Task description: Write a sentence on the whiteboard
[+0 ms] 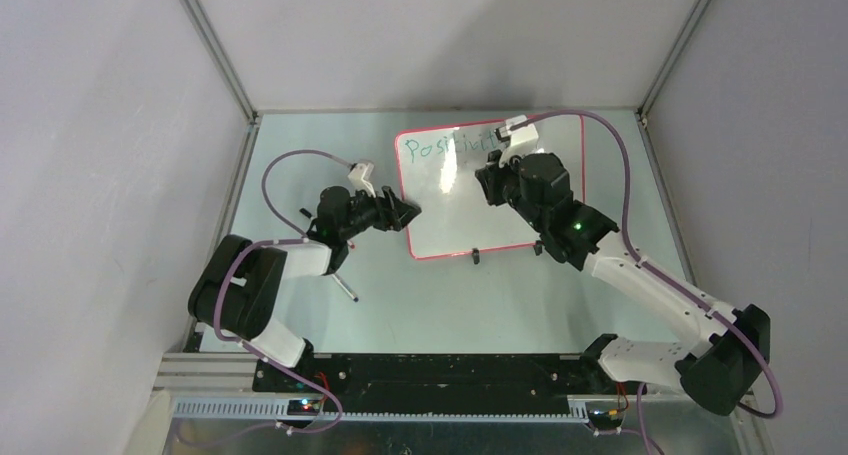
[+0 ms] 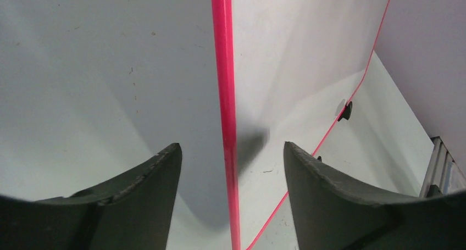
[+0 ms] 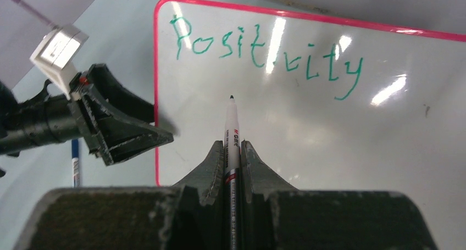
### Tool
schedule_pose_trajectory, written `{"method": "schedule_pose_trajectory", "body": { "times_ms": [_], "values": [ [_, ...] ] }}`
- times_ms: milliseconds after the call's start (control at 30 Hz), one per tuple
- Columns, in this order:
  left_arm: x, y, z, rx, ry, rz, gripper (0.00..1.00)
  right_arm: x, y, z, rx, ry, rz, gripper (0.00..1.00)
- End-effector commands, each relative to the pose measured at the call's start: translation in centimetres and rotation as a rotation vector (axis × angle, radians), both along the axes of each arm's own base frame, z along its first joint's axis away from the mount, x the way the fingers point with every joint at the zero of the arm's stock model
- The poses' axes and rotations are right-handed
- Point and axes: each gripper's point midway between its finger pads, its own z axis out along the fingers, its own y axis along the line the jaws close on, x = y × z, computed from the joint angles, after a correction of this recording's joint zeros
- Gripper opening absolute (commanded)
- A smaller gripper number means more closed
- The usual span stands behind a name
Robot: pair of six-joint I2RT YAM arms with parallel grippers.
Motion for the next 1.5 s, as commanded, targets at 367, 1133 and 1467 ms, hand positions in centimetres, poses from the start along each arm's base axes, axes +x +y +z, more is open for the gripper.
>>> {"method": "schedule_pose_trajectory", "body": {
  "times_ms": [367,1133,1467],
  "values": [
    [0.5,-1.0,0.8,0.009,-0.028,-0.057,0.5,2.8,3.5,0.8,-0.019,0.042,0.026,0.0],
    [0.5,-0.9,0.9,0.015,-0.03,-0.053,0.36,4.4,4.7,-3.2,-0.167,0.111,-0.027,0.0],
    [0.5,-0.9,1.0,0.016,-0.034,-0.055,0.34,5.0,4.6,-3.8,-0.197,0.12,-0.058,0.0]
  ]
}}
